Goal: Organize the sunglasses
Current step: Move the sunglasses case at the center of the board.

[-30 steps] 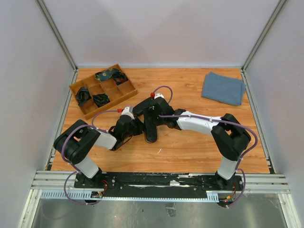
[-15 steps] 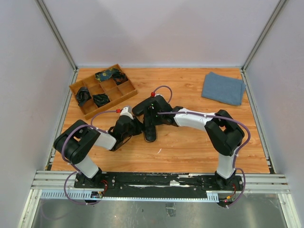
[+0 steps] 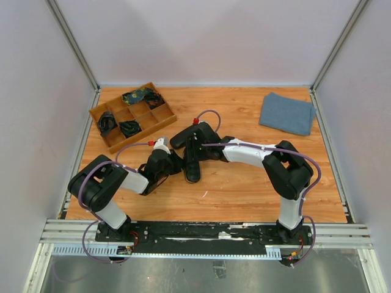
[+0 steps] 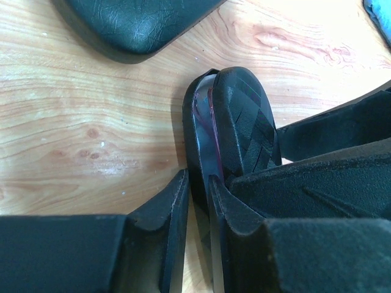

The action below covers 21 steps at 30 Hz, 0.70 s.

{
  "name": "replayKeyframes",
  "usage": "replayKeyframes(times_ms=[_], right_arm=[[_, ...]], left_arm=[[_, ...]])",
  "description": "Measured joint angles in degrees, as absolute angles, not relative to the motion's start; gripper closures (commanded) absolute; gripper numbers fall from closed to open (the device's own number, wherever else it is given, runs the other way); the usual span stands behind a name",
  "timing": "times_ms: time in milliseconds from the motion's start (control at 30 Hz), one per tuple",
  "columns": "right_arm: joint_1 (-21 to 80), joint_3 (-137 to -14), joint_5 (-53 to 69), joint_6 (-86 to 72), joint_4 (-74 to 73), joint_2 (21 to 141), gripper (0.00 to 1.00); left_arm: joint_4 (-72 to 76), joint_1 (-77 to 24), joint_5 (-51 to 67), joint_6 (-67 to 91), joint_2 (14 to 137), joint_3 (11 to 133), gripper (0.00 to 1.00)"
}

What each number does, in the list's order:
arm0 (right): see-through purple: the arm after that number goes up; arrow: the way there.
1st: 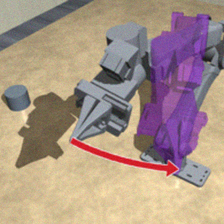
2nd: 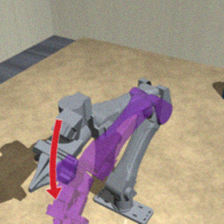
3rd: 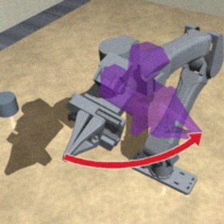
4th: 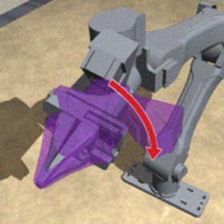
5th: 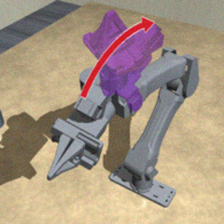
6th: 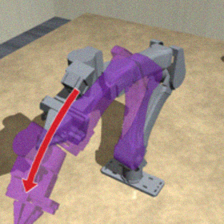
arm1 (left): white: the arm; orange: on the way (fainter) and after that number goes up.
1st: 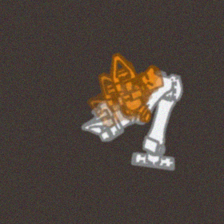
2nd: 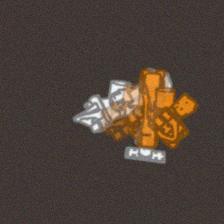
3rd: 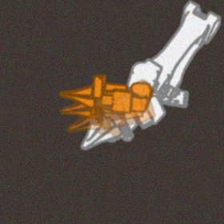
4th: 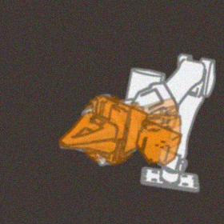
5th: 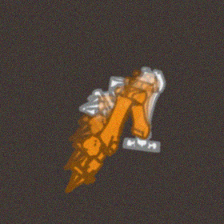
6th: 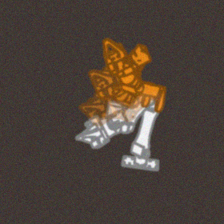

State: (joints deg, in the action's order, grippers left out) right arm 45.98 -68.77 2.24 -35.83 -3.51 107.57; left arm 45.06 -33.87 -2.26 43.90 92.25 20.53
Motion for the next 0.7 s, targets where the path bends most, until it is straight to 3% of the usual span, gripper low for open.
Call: replayKeyframes(times_ms=[700], right_arm=[[45.5, -68.9, -6.8, -34.2, -5.9, 107.3, 0.63]], left_arm=[[40.9, -34.3, -3.9, 43.8, 75.1, 13.1, 0.65]])
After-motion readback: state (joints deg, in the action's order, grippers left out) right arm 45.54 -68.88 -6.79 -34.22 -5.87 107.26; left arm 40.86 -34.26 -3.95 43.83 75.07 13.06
